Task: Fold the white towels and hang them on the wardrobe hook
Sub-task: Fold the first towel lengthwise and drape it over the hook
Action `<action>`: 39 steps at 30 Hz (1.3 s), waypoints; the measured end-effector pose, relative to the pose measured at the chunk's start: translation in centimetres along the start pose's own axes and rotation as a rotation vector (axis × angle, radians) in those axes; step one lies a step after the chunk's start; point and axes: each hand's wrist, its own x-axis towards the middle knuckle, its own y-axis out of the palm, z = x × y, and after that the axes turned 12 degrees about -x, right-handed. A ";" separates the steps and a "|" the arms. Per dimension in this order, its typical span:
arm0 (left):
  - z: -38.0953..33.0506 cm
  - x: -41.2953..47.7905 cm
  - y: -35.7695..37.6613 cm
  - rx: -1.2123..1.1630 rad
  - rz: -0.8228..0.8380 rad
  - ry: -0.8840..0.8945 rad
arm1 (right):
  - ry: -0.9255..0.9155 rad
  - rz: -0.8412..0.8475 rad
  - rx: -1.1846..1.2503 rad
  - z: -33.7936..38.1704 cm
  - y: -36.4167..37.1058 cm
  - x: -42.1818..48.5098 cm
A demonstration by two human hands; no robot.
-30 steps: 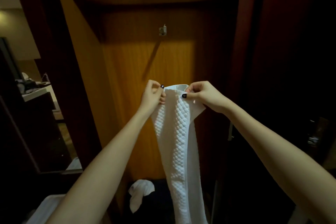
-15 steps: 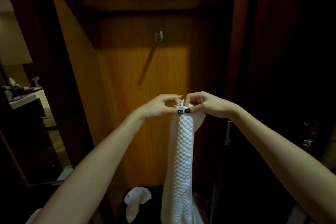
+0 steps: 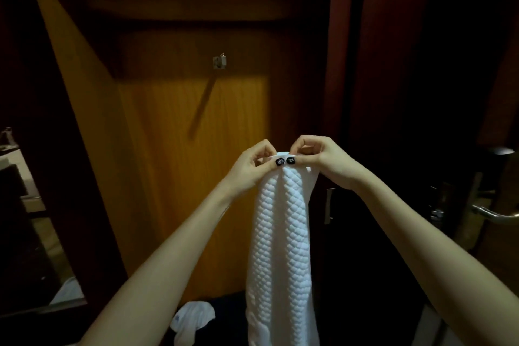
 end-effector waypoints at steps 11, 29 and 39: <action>-0.4 -0.6 -0.9 0.092 -0.067 0.057 | 0.014 -0.359 -0.113 -1.4 2.7 -1.1; -1.0 -2.2 -0.8 0.274 -0.212 0.118 | -0.102 -0.372 0.048 -1.0 6.9 -0.3; 0.2 -2.4 -2.0 0.276 -0.366 0.139 | -0.121 -0.491 -0.163 -0.7 7.2 0.4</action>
